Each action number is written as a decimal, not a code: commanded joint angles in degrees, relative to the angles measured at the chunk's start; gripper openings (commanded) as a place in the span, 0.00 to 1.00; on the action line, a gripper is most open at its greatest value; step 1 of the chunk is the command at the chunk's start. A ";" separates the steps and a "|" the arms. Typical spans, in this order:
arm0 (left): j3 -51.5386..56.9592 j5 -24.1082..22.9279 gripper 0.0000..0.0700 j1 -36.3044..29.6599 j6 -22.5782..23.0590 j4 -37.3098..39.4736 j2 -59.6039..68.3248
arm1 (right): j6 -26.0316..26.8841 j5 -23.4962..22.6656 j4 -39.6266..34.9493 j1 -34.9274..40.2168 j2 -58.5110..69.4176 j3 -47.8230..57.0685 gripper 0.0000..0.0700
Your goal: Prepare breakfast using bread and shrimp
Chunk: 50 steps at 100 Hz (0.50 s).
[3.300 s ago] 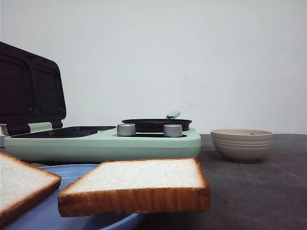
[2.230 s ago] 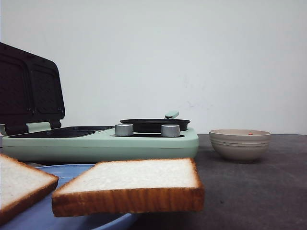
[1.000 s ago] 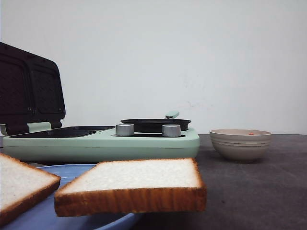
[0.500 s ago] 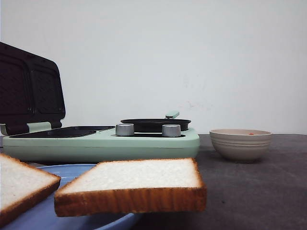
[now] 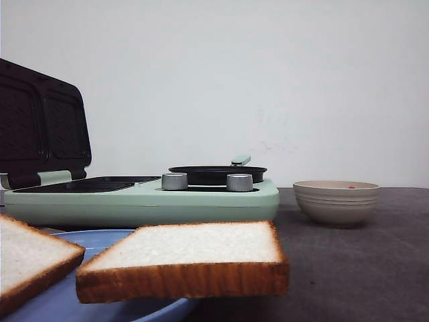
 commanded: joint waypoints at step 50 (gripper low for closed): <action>33.51 8.15 0.01 0.04 1.40 -19.28 27.19 | 4.59 -9.44 -26.05 -0.02 29.09 32.74 0.00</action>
